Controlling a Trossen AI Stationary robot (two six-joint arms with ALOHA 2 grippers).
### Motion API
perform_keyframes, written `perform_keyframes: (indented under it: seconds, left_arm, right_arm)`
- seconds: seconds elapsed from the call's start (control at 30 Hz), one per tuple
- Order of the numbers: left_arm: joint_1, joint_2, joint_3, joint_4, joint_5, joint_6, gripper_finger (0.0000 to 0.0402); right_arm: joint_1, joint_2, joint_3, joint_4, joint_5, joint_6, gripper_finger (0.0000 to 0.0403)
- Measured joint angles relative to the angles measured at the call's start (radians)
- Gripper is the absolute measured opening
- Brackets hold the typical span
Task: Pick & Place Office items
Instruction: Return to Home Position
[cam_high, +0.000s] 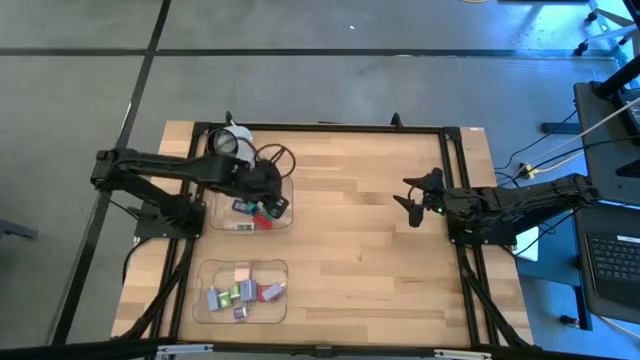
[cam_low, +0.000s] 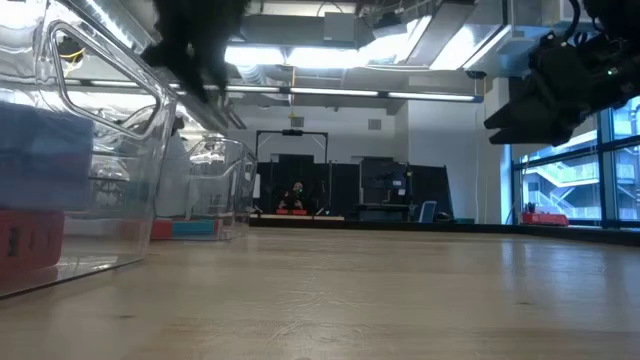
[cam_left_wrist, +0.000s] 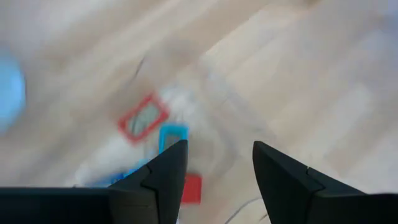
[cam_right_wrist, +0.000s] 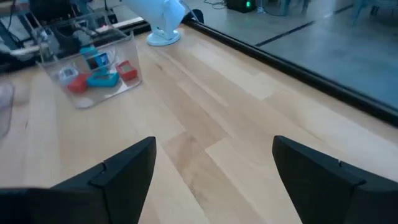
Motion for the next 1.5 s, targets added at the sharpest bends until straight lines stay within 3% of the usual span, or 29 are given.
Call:
perform_keyframes:
  seconds: [0.17,0.4,0.5,0.77,1.1,1.3,1.5]
  left_arm:
    - [-0.020,-0.051,0.104,0.007,0.015,0.273,0.0178]
    - [-0.056,-0.085,0.144,0.015,0.068,0.380,0.0176]
    - [-0.055,-0.089,0.145,0.047,0.075,0.329,0.0177]
    - [-0.041,-0.179,0.131,-0.015,0.028,0.395,0.0176]
    - [-0.042,-0.601,-0.105,0.016,-0.106,0.387,0.0176]
    - [-0.042,-0.851,-0.263,0.194,-0.111,0.419,0.0176]
    - [-0.042,-0.988,-0.462,0.509,-0.050,0.523,0.0178]
  right_arm:
    - [0.000,0.000,0.000,0.000,-0.006,-0.024,0.0322]
    - [0.000,0.000,0.000,0.000,-0.076,0.000,0.0322]
    - [0.000,0.000,0.000,0.000,-0.128,0.019,0.0322]
    - [0.001,0.000,0.000,-0.001,-0.154,0.074,0.0322]
    - [0.001,0.000,0.001,-0.044,-0.234,0.176,0.0322]
    - [0.001,0.000,0.001,-0.044,-0.198,0.190,0.0322]
    - [0.001,0.000,0.001,-0.043,-0.149,0.198,0.0322]
